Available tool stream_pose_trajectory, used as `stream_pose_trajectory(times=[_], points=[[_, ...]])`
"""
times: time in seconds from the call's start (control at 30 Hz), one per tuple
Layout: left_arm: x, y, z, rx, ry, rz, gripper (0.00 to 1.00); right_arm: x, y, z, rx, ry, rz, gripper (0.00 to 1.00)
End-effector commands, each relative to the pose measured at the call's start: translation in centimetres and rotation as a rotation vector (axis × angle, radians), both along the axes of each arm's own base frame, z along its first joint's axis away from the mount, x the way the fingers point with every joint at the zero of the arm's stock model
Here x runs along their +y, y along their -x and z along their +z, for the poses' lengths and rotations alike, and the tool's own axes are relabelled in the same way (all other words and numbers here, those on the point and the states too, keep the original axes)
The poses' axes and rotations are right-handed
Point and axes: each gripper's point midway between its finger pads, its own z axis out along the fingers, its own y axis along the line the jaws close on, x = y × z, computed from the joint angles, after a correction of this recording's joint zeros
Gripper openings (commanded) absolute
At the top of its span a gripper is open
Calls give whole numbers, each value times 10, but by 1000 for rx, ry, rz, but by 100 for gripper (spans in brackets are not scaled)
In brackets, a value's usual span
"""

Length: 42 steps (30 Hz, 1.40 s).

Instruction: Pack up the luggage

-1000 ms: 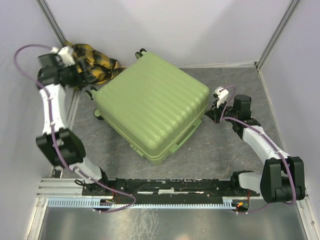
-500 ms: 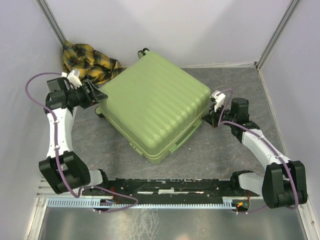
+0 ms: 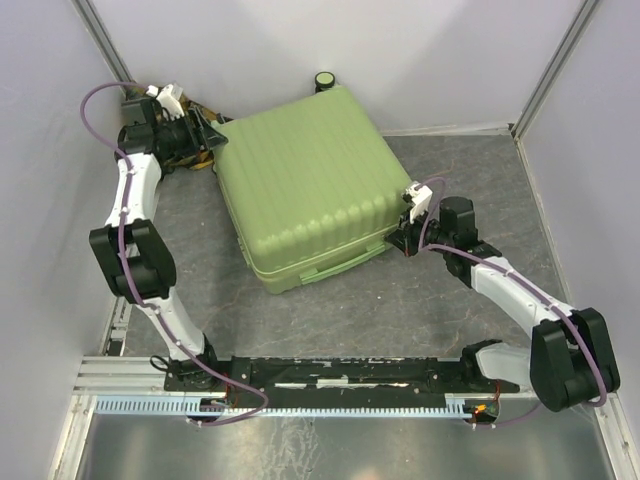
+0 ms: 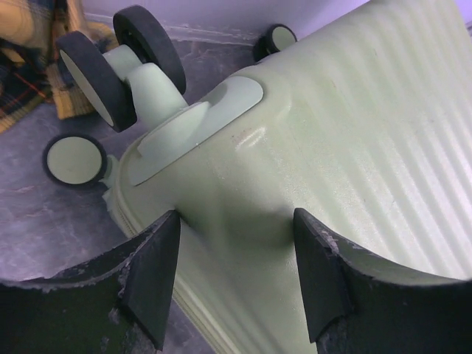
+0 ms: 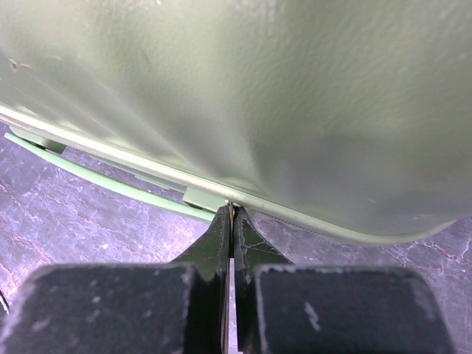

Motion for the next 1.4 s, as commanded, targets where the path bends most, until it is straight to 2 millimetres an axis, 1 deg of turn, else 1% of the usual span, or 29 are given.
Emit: stream_pose_trajectory(times=[0.0,0.03,0.1,0.17,0.23,0.27,0.33,0.37,0.43,0.5,0.57,0.63,0.67,0.7,0.73,0.87,0.93,1.0,1.1,1.17,1.3,1.37], points=[[-19,22,49,-165,-210,-99,64,13,-2,19,-60,-56,-25,2],[-21,34,59,-205,-262,-112,67,12,1,19,-66,-53,-34,2],[-33,67,76,-293,-388,-169,71,10,6,16,-68,-50,-55,2],[-51,110,79,-357,-472,-265,75,10,13,12,-62,-55,-58,2],[-72,156,72,-385,-503,-381,76,13,20,9,-56,-57,-46,2],[-85,183,73,-410,-502,-447,76,15,23,8,-56,-59,-38,2],[-111,227,62,-415,-489,-578,75,21,30,5,-48,-66,-22,2],[-122,247,52,-404,-483,-631,74,23,32,5,-47,-70,-16,2],[-140,280,38,-411,-469,-720,72,30,39,4,-43,-77,0,2],[-157,305,21,-423,-493,-808,71,34,43,3,-45,-79,9,2],[-174,321,0,-430,-542,-885,69,38,47,3,-46,-79,17,2],[-194,328,-15,-447,-576,-921,68,38,48,3,-44,-80,13,2],[-209,333,-22,-467,-593,-947,66,38,48,2,-41,-79,12,2],[-220,328,-24,-499,-609,-938,66,38,48,2,-41,-77,10,2],[-231,329,-29,-521,-623,-945,65,38,47,4,-43,-77,7,2],[-270,310,-49,-604,-730,-856,65,37,45,5,-50,-74,0,2],[-290,307,-59,-618,-738,-848,65,36,45,5,-52,-71,-8,2],[-305,306,-72,-613,-747,-846,65,34,44,5,-52,-64,-13,2],[-318,298,-94,-596,-774,-830,65,32,43,6,-55,-61,-25,2],[-319,290,-109,-578,-816,-805,65,31,42,6,-56,-60,-31,2],[-317,275,-132,-556,-881,-745,64,30,40,6,-49,-60,-43,2],[-312,275,-154,-523,-924,-751,64,30,39,8,-52,-61,-45,2]])
